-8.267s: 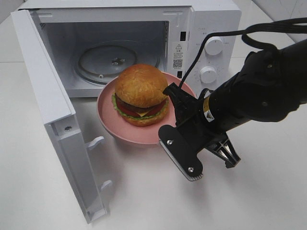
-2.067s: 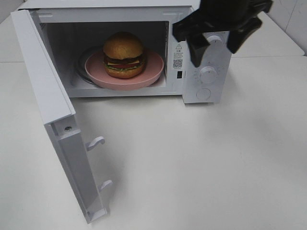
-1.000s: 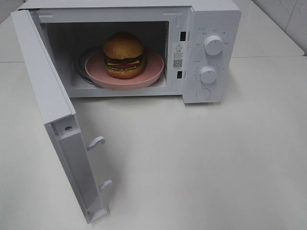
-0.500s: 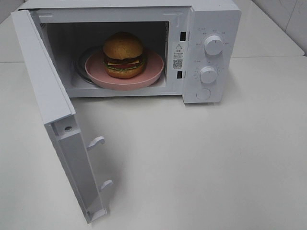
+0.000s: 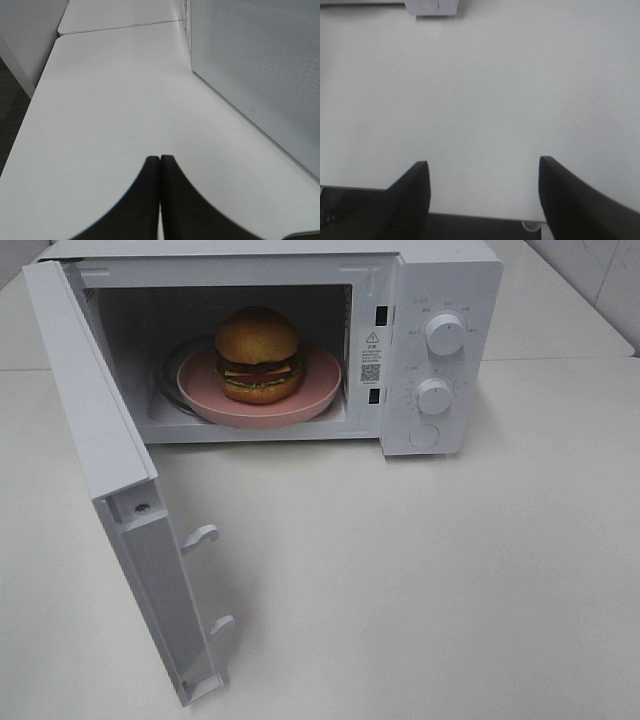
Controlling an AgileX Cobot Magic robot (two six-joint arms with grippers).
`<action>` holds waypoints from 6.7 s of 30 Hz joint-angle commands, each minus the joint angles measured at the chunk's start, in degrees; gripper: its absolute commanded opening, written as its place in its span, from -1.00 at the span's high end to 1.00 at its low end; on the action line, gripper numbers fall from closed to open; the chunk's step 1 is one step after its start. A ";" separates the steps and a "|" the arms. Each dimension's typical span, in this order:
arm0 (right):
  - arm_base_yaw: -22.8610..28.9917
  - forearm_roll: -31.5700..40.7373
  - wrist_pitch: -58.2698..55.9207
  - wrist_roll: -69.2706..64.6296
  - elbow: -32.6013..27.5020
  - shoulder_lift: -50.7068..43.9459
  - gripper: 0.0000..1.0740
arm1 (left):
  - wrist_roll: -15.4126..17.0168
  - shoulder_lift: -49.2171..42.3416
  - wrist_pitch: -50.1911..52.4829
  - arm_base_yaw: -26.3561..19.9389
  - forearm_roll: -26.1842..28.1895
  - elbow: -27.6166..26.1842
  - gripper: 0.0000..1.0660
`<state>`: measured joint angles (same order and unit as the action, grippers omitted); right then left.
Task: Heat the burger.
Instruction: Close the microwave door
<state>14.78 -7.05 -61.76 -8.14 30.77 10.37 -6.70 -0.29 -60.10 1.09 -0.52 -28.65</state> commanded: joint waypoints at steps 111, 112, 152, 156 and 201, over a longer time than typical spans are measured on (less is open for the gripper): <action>-0.06 0.92 4.18 1.89 -2.01 -11.97 -0.08 | -16.50 76.89 78.38 12.83 20.57 2.92 1.00; -0.06 0.92 4.18 1.89 -2.01 -11.97 -0.08 | -16.50 78.27 78.67 13.52 20.57 2.23 1.00; -0.06 0.92 4.18 1.89 -2.01 -11.86 -0.08 | -16.50 99.01 82.96 24.75 17.70 -17.88 1.00; -0.06 0.92 4.18 1.89 -2.01 -11.86 -0.08 | -16.50 101.07 82.96 25.55 17.70 -20.57 1.00; -0.06 0.92 4.18 1.89 -2.01 -11.86 -0.08 | -16.73 113.62 58.16 37.24 12.38 -47.78 1.00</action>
<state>14.78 -6.19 -58.44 -6.65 28.82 -0.34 -23.43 116.25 2.35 37.70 12.49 -75.69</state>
